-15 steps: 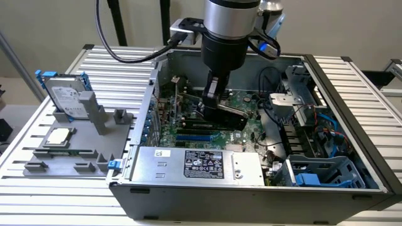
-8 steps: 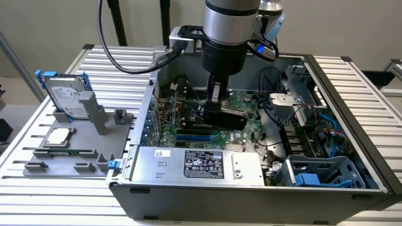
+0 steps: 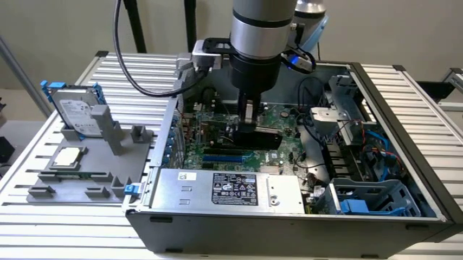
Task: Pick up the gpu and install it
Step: 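Insert the gpu into the slot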
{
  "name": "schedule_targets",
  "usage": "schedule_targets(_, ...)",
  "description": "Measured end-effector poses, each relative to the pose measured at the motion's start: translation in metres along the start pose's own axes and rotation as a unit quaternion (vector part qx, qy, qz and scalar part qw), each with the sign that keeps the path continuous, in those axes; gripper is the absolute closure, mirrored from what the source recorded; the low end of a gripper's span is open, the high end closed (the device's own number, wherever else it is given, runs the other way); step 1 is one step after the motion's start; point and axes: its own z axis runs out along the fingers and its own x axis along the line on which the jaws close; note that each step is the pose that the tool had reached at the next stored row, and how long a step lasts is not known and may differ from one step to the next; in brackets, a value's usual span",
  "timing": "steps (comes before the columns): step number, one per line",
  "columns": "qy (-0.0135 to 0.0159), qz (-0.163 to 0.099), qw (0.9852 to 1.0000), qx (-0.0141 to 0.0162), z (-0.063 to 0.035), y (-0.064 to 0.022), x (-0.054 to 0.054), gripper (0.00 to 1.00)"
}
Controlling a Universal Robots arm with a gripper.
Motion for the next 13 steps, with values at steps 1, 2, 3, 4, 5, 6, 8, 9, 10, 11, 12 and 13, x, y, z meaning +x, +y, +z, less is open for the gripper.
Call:
schedule_targets(1, -0.0019, -0.001, 1.0, 0.0007, 0.0013, 0.0028, 0.0, 1.0)
schedule_targets(2, -0.0035, -0.001, 1.0, 0.0013, 0.0025, 0.0062, 0.001, 1.0)
schedule_targets(3, -0.0049, -0.002, 1.0, 0.0021, 0.0039, 0.0098, 0.001, 1.0)
schedule_targets(4, -0.0057, -0.002, 1.0, 0.0028, 0.0052, 0.0129, 0.001, 1.0)
schedule_targets(5, -0.0066, -0.003, 1.0, 0.0034, 0.0065, 0.0158, 0.001, 1.0)
schedule_targets(6, -0.0076, -0.003, 1.0, 0.004, 0.0079, 0.0185, 0.002, 1.0)
schedule_targets(8, -0.0096, -0.004, 0.9999, 0.0052, 0.0106, 0.0238, 0.002, 1.0)
schedule_targets(9, -0.0106, -0.005, 0.9999, 0.0059, 0.012, 0.0264, 0.003, 1.0)
schedule_targets(10, -0.0117, -0.006, 0.9999, 0.0067, 0.0134, 0.0287, 0.003, 1.0)
schedule_targets(11, -0.0128, -0.007, 0.9999, 0.0075, 0.0148, 0.0305, 0.003, 1.0)
schedule_targets(12, -0.0138, -0.009, 0.9998, 0.0082, 0.0162, 0.0317, 0.003, 1.0)
schedule_targets(13, -0.0148, -0.01, 0.9998, 0.0087, 0.0176, 0.0325, 0.003, 1.0)
